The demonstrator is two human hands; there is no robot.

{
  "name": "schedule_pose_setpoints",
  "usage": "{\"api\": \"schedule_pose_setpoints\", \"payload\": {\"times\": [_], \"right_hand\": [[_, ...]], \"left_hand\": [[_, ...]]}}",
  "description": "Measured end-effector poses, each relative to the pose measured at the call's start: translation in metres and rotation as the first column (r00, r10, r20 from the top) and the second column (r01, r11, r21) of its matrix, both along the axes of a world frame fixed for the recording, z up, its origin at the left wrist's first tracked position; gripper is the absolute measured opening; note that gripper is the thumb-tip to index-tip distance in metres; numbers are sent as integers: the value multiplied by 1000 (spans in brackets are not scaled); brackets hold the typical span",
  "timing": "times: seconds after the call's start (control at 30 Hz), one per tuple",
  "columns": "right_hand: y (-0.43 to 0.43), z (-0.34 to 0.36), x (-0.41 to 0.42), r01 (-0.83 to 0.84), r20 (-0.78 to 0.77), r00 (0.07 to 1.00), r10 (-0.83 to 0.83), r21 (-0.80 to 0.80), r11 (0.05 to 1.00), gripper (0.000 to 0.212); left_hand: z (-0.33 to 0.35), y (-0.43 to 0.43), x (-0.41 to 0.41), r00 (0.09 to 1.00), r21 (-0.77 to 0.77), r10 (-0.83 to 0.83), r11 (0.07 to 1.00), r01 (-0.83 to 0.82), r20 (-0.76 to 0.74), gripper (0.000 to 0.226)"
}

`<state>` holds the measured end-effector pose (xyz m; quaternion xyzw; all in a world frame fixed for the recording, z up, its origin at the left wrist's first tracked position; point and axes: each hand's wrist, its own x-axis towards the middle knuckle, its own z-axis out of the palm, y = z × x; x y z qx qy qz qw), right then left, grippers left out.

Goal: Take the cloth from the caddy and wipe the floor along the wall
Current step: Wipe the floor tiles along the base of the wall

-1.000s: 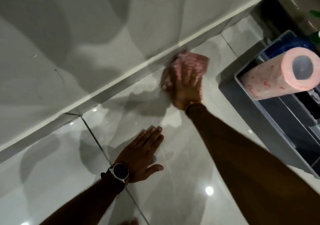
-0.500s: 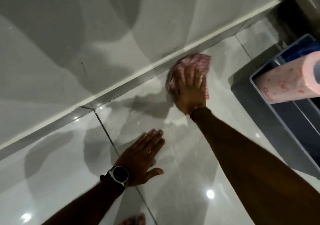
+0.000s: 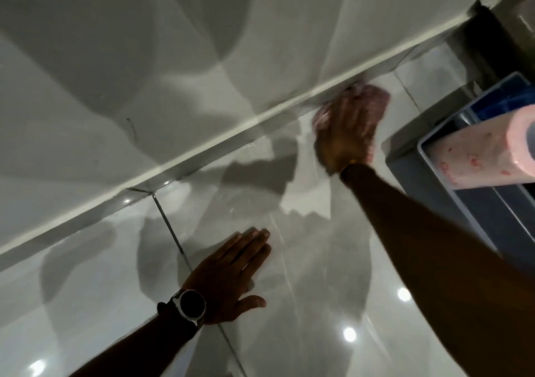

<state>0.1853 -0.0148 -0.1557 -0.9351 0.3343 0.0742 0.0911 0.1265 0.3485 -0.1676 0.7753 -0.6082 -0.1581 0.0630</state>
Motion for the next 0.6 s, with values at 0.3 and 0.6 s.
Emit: {"api": "schedule_pose_setpoints", "payload": {"times": [0.3,0.6], "right_hand": [[22,-8,-28,-404,46,912,408,-76,912,64],[107,0,-2,6,52,999,-15,166,986,73]], "left_hand": [[1,-4,-9,999,1,50,999,-50,-22,96],[8,-5,-10,997,24,53,998,-52,-48,95]]}}
